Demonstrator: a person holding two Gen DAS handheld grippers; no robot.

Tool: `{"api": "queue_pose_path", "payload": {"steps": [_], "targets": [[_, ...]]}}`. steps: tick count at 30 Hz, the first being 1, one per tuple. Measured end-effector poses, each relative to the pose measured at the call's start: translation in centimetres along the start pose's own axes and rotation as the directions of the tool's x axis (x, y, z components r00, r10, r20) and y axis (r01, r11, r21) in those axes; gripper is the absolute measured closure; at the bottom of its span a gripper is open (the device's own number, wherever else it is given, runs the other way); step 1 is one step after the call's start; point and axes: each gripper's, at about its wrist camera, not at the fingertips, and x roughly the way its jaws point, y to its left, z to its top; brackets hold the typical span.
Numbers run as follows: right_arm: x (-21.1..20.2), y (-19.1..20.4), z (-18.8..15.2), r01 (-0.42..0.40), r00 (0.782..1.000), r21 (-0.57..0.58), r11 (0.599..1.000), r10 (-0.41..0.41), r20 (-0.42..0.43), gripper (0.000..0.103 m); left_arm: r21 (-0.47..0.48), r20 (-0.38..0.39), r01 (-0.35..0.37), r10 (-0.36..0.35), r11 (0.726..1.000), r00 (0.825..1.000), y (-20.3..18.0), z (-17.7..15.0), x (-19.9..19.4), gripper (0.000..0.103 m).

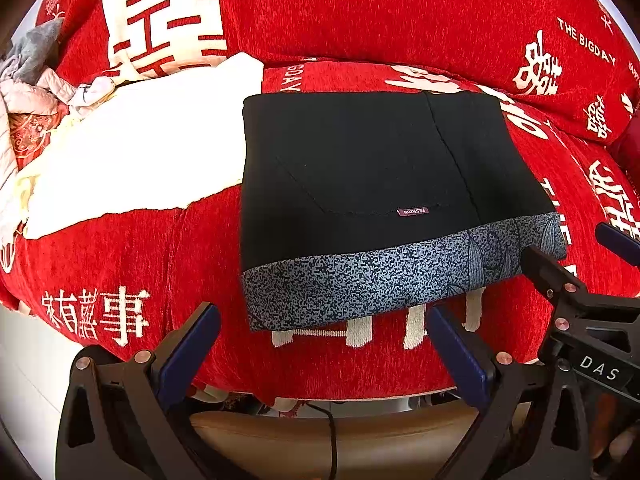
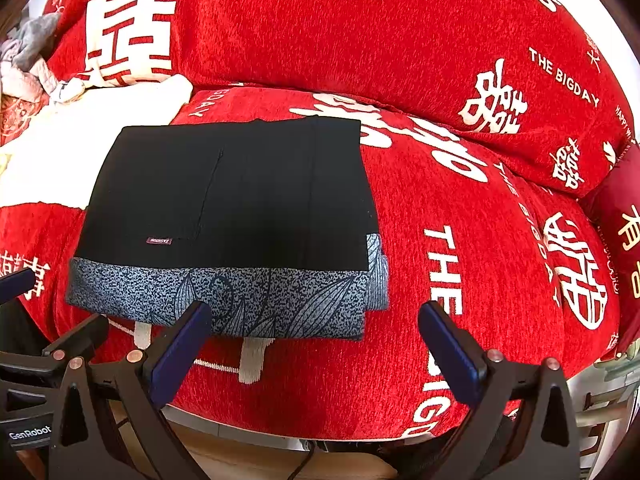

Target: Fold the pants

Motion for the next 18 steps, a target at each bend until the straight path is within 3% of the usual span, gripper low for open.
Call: {"api": "queue_pose_path", "payload": {"steps": [9, 18], "targets": [[1.2, 0.2, -0.7, -0.007, 1.0, -0.009, 1.0, 0.007, -0.026, 0.0, -0.023, -0.062, 0.011, -0.013, 1.0, 0.998, 0.7, -0.4, 1.7, 0.0], [5.2, 0.2, -4.4, 0.015, 0.99, -0.031, 0.999, -0.019, -0.137, 0.0, -0.013, -0.116, 0.001, -0.003, 1.0, 0.993, 0.8, -2.0, 5.6, 0.0]]}}
